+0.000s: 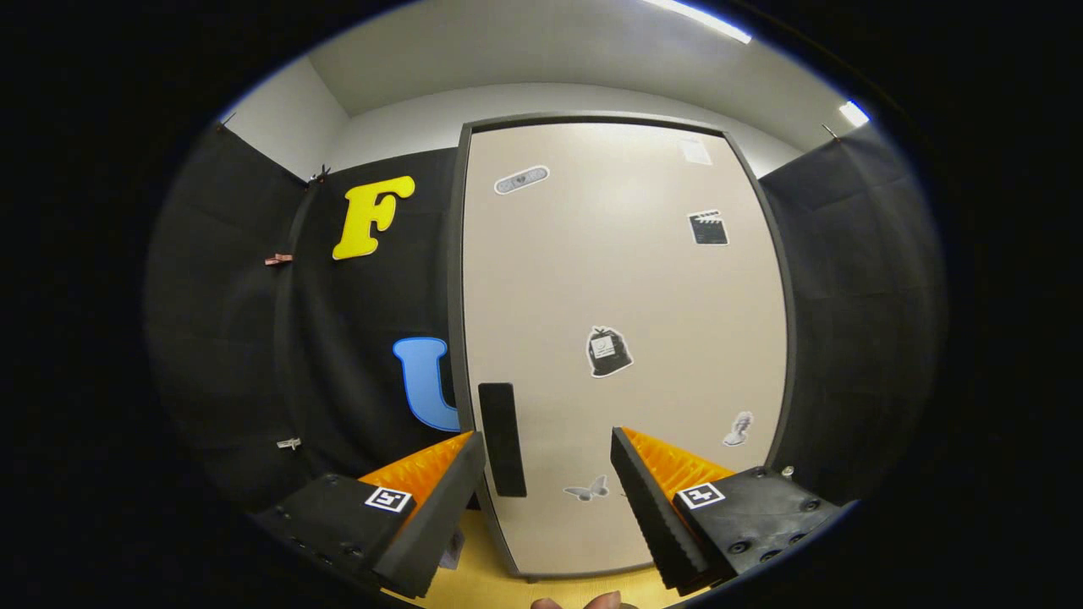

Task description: Open the shoe cabinet door, grab the shoes and put them into the shoe cabinet, then close the shoe cabinet door.

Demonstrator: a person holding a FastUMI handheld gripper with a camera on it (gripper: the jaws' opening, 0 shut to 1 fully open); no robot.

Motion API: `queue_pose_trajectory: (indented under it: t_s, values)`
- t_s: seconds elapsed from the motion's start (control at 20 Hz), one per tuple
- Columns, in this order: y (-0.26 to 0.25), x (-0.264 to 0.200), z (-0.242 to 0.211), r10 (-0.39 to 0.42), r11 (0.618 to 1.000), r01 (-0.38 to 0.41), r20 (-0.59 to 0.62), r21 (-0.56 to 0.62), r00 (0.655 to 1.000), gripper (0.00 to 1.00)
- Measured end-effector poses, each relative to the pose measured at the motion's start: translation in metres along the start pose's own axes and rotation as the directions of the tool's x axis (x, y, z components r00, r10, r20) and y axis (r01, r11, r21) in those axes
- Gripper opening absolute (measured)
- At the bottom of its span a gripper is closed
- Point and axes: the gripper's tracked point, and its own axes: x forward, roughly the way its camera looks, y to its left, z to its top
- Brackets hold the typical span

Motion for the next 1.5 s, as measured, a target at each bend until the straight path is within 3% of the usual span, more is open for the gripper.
queue_pose_trajectory:
  t_s: [0.5, 0.6, 0.75, 0.8, 0.85, 1.0, 1.05, 1.1, 1.5]
  values:
    - [0.035, 0.067, -0.042, 0.016, 0.998, -0.018, -0.033, -0.065, 0.999, 0.96]
    - [0.038, 0.079, -0.046, 0.009, 0.998, -0.011, -0.038, -0.059, 0.999, 0.79]
    - [0.031, 0.083, -0.044, -0.058, 0.998, 0.056, -0.037, -0.04, 0.998, 0.63]
    - [0.032, 0.084, -0.046, -0.069, 0.997, 0.067, -0.043, -0.034, 0.997, 0.53]
    - [0.031, 0.083, -0.048, -0.074, 0.996, 0.071, -0.051, -0.048, 0.996, 0.44]
    - [0.031, 0.081, -0.046, -0.041, 0.996, 0.037, -0.052, -0.075, 0.998, 0.29]
    - [0.032, 0.08, -0.049, -0.027, 0.997, 0.022, -0.066, -0.071, 0.997, 0.29]
    - [0.034, 0.08, -0.048, -0.014, 0.998, 0.009, -0.073, -0.068, 0.997, 0.22]
    - [0.03, 0.015, -0.038, 0.072, 0.996, -0.076, -0.088, -0.038, 0.993, 0.22]
